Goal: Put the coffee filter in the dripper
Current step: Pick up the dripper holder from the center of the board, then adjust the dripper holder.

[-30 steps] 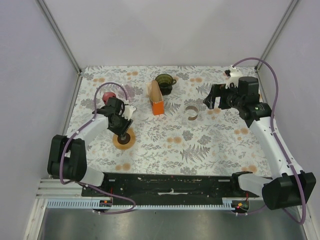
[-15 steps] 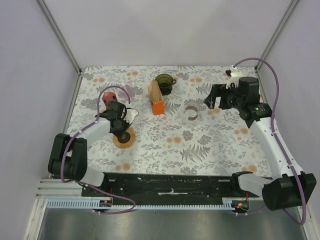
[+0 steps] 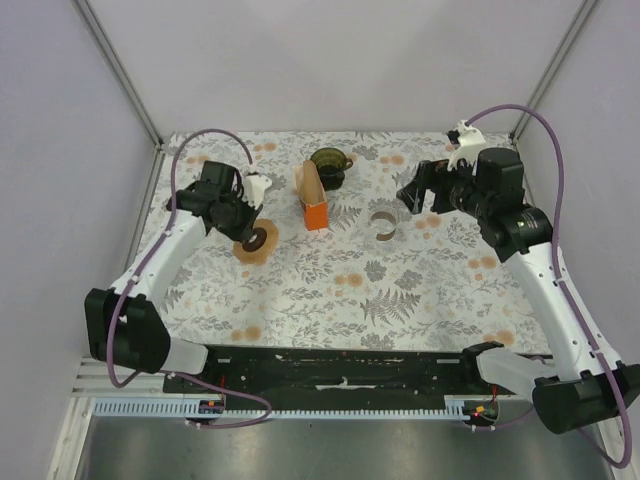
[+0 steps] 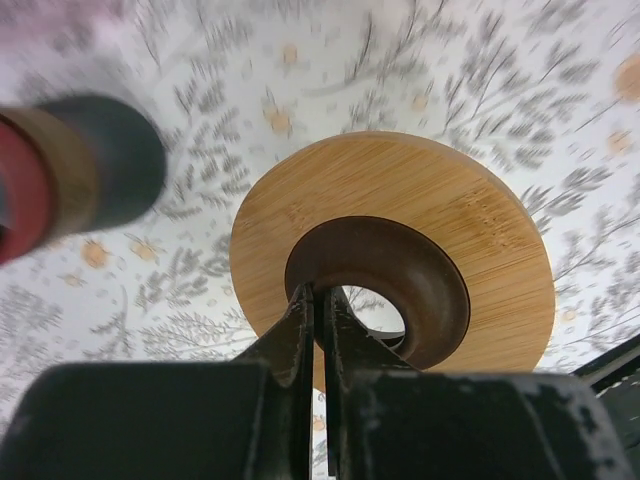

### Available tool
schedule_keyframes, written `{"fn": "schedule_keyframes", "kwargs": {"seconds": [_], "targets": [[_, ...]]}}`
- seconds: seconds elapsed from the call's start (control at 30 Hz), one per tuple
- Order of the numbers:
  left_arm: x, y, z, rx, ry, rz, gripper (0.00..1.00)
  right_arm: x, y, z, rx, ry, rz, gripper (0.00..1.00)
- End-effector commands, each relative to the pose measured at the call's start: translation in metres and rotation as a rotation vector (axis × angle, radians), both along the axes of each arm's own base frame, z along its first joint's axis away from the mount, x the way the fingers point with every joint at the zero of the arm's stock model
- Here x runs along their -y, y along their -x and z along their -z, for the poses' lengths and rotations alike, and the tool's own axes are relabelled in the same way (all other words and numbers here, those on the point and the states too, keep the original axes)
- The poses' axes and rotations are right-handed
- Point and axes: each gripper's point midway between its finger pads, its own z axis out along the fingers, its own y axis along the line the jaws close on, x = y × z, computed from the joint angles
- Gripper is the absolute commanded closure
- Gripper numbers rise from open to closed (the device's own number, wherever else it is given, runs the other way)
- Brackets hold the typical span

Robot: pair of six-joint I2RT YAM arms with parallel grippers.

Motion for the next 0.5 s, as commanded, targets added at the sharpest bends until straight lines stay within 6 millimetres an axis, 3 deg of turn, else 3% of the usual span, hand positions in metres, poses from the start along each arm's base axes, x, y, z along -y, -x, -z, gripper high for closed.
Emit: {"fn": "schedule_keyframes", "kwargs": {"seconds": [0.0, 0.13, 0.23, 0.3, 0.47], "targets": [[0.034, 0.003, -0.094, 0.131, 0.216, 0.057, 0.98, -0.051, 0.01, -0.056, 0.121, -0.114, -0.146, 0.06], [0.049, -0.004, -0.161, 0.38, 0.308, 0.122, 0.98, -0.123, 0.029, -0.085, 0.141, -0.238, -0.367, 0.06], [0.049, -0.007, -0.206, 0.651, 0.323, 0.156, 0.98, -0.169, 0.042, -0.103, 0.149, -0.318, -0.503, 0.05], [0.048, -0.006, -0.222, 0.769, 0.323, 0.171, 0.98, -0.197, 0.054, -0.117, 0.179, -0.346, -0.603, 0.04], [0.04, -0.007, -0.244, 0.9, 0.304, 0.14, 0.98, -0.252, 0.072, -0.119, 0.177, -0.346, -0.763, 0.02]]}}
